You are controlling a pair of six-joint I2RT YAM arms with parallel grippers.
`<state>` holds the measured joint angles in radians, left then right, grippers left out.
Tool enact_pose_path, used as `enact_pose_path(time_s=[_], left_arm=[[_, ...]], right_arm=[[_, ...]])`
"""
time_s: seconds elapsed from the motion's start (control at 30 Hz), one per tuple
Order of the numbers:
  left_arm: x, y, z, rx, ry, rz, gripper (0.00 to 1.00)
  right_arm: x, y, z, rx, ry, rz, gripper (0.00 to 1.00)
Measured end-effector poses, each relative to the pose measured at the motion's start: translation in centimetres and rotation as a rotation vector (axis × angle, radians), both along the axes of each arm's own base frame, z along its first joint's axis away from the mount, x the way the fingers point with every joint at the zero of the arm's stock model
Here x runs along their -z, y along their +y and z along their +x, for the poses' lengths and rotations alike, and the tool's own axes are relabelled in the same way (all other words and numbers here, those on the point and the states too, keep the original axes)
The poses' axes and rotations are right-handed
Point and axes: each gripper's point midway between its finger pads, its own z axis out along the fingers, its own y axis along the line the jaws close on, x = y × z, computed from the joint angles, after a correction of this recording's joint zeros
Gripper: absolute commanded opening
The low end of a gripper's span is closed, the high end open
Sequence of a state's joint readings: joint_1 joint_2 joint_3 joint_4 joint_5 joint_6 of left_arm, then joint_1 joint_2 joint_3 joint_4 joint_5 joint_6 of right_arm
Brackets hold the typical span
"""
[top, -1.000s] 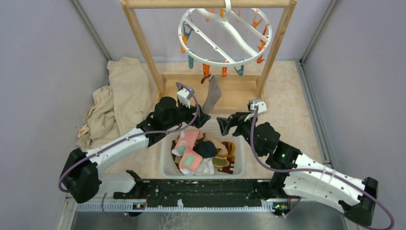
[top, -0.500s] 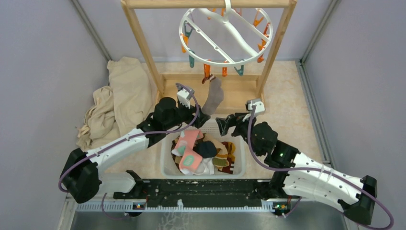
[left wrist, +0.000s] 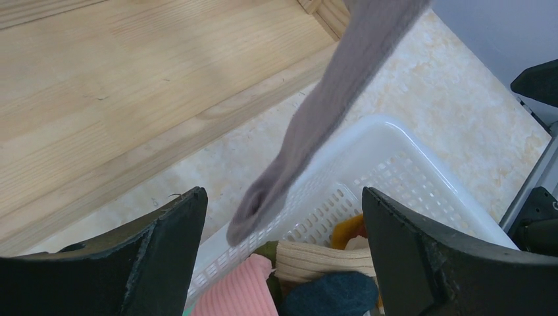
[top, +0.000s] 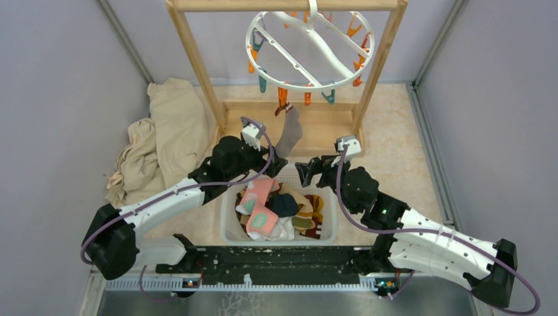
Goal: Remove the socks clipped to the hanger
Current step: Remove the sock from the hanger.
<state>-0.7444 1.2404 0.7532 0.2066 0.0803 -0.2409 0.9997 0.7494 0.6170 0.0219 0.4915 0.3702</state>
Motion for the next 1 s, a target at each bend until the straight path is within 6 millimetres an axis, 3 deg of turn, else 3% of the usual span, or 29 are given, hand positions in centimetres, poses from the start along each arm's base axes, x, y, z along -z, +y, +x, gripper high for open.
enact_pose_path(time_s=[0.3,0.47,0.6,0.8,1.0], left_arm=[[-0.5,0.0,0.3,-0.01,-0.019,-0.013,0.9],[0.0,0.0,0.3,-0.007,-0.043,-0.027,0.6],[0.4,-0.7,0.4,0.018,-0.056,-0.041,0.45],[0.9,-1.9,0.6,0.065,-0.07,-0.059,0.02],[1.7,-2.2,0.6,0.077,-0.048,-0.042,0.0]], right_arm=[[0.6,0.6,0.1,-0.016,0.011,-0.015,0.94],[0.6,0.6,0.0,-0.019,0.011,-0.014,0.94],[0.6,0.6,0.0,-0.019,0.011,-0.014,0.94],[0.1,0.3,-0.2,-0.018,0.004,0.0,0.94],[-1.3,-0.6,-0.6,-0.01,-0.019,0.045,0.94]])
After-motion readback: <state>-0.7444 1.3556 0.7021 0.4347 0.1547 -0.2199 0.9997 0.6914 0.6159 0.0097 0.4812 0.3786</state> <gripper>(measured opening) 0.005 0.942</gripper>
